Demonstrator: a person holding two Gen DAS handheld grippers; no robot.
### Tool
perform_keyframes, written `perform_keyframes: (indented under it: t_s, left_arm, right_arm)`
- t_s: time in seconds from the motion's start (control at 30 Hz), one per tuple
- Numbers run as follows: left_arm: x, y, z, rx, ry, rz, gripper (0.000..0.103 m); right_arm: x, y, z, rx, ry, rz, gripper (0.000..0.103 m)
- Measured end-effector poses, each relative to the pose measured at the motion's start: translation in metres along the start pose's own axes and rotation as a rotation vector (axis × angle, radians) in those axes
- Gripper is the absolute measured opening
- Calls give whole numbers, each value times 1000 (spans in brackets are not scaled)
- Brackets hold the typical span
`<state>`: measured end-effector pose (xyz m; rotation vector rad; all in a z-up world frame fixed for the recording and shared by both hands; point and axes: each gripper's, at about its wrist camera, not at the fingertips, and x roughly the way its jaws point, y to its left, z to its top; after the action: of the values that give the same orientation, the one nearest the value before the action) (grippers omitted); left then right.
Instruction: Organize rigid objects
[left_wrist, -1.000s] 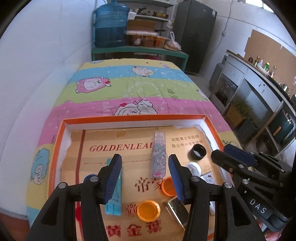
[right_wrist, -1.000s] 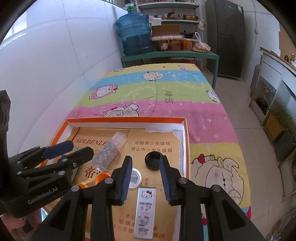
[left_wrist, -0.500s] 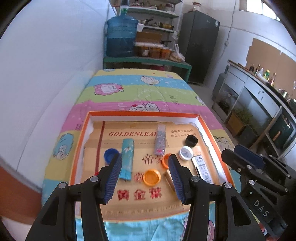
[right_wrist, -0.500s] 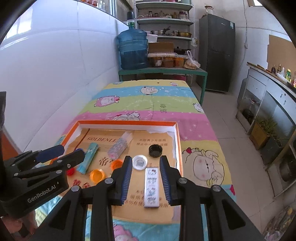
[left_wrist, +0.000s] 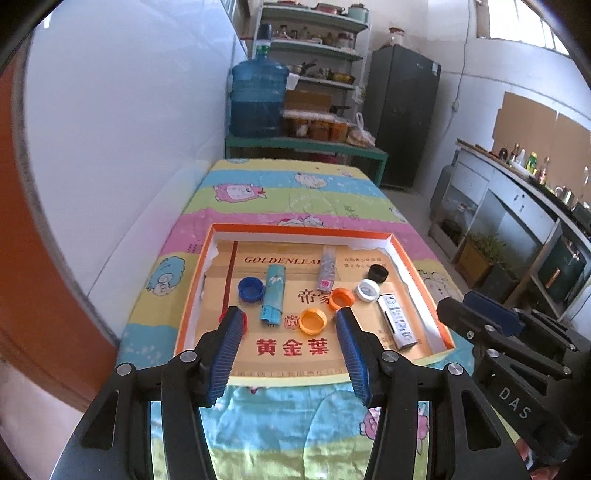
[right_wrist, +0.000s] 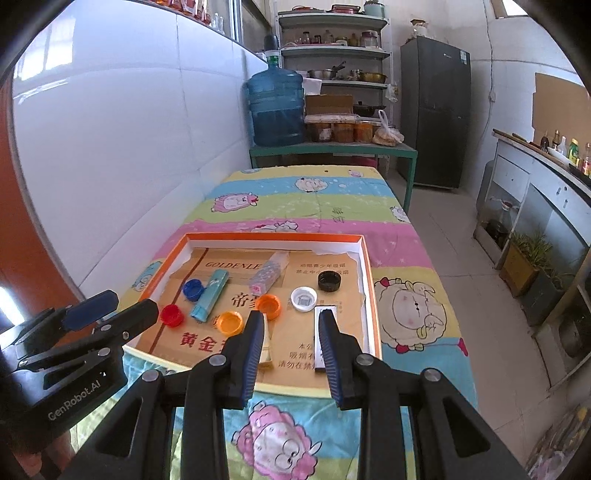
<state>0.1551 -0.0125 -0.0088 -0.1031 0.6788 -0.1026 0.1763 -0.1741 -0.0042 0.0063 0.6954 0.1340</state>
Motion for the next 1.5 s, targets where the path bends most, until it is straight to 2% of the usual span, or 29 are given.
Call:
perform_keyframes:
  t_s: [0.37,0.6,0.8,0.97,1.17,1.5]
  left_arm:
    - [-53,-2,-25,-9,-70,46,54]
    - [-92,-2,-40,-21,-157,80,54]
    - [-113,-6,-46,-5,-176,55,54]
    - [-125,-11,-55,20,-181,72,54]
    - [-138,-11,-62,33,-181,53,54]
    - [-152,-11,-67,29,-202,88,54]
  right_arm:
    - [-37,10,-20,23,-79,-2,30]
    - [-66,25,-35,-2,-107,-2,30]
    - [-91,37,-45,-20,-144,-32,30]
    - [-108,38,-52,-7,-172,-41,30]
    - [-123,41,-59,3,-195,-52,30]
    - [-139,44,-62,-1,-215,-36,30]
